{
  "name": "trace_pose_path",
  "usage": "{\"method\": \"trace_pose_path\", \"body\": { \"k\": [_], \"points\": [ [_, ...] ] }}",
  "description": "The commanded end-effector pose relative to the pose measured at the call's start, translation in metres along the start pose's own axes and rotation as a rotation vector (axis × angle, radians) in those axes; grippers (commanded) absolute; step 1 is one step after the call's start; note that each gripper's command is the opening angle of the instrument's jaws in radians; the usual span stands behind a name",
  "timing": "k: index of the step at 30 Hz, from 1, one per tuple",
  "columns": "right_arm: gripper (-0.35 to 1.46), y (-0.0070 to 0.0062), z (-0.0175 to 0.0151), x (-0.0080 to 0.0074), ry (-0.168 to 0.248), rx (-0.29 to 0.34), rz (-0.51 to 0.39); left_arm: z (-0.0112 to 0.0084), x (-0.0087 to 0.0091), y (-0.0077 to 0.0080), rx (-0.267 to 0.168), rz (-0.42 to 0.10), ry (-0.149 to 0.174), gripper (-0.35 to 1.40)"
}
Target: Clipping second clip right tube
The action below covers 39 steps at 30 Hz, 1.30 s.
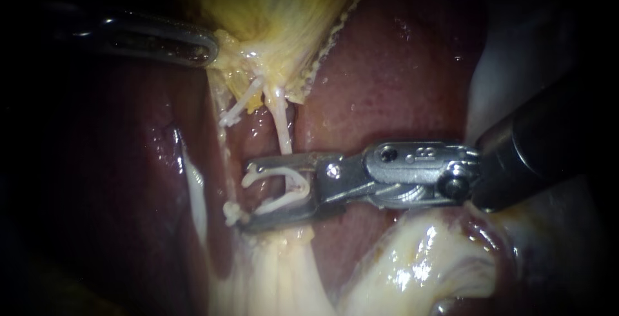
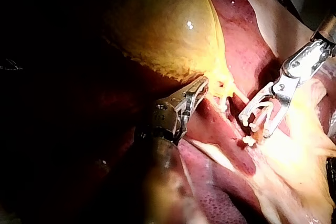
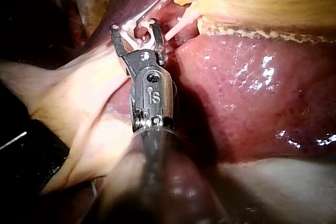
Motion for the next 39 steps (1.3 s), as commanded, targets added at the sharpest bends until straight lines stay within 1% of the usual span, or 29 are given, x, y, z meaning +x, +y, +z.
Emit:
{"method": "trace_pose_path", "body": {
  "k": [1, 4, 6, 9, 12, 15, 19, 24, 27, 32, 34, 36, 38, 39],
  "points": [
    [0.46, -0.0001, -0.0002, 0.0002, 0.001, -0.002, 0.0, 0.0, 0.0, 0.0, 0.0, 0.0, 0.0, -0.35],
    [0.46, -0.0006, -0.0011, 0.001, 0.003, 0.0, 0.005, -0.0001, 0.0, 0.0, 0.0, 0.0, 0.0, -0.35],
    [0.47, -0.001, -0.0019, 0.0018, 0.005, -0.001, 0.033, -0.0001, 0.0, 0.0, 0.0, 0.0, 0.0, -0.35],
    [0.48, -0.0016, -0.0032, 0.0024, 0.005, 0.005, 0.054, -0.0001, 0.0001, 0.0001, 0.001, 0.001, 0.0, -0.35],
    [0.48, -0.0019, -0.0047, 0.0022, 0.004, 0.009, 0.066, -0.0002, 0.0001, 0.0001, 0.001, 0.001, 0.0, -0.35],
    [0.48, -0.002, -0.0061, 0.0013, 0.002, 0.016, 0.087, -0.0002, 0.0001, 0.0001, 0.001, 0.001, 0.0, -0.35],
    [0.46, -0.0017, -0.0076, 0.0004, -0.007, 0.021, 0.114, -0.0002, 0.0001, 0.0001, 0.002, 0.001, 0.0, -0.35],
    [0.45, -0.0007, -0.0079, -0.0007, -0.016, 0.02, 0.145, -0.0002, 0.0001, 0.0001, 0.002, 0.001, 0.0, -0.35],
    [0.44, 0.0002, -0.0075, -0.0014, -0.023, 0.016, 0.167, -0.0002, 0.0001, 0.0001, 0.002, 0.001, 0.0, -0.35],
    [0.44, 0.0018, -0.0059, -0.0026, -0.028, 0.005, 0.209, -0.0002, 0.0001, 0.0001, 0.002, 0.001, 0.0, -0.35],
    [0.45, 0.0023, -0.0051, -0.0028, -0.031, -0.001, 0.225, -0.0002, 0.0001, 0.0001, 0.002, 0.001, 0.0, -0.35],
    [0.46, 0.0028, -0.0039, -0.003, -0.018, -0.002, 0.254, -0.0002, 0.0001, 0.0001, 0.002, 0.001, 0.0, -0.35],
    [0.47, 0.0032, -0.0028, -0.0031, 0.007, 0.002, 0.277, -0.0002, 0.0001, 0.0001, 0.001, 0.001, 0.0, -0.35],
    [0.48, 0.0034, -0.0021, -0.0031, 0.026, 0.007, 0.294, -0.0002, 0.0001, 0.0001, 0.001, 0.001, 0.0, -0.35]
  ]
}}
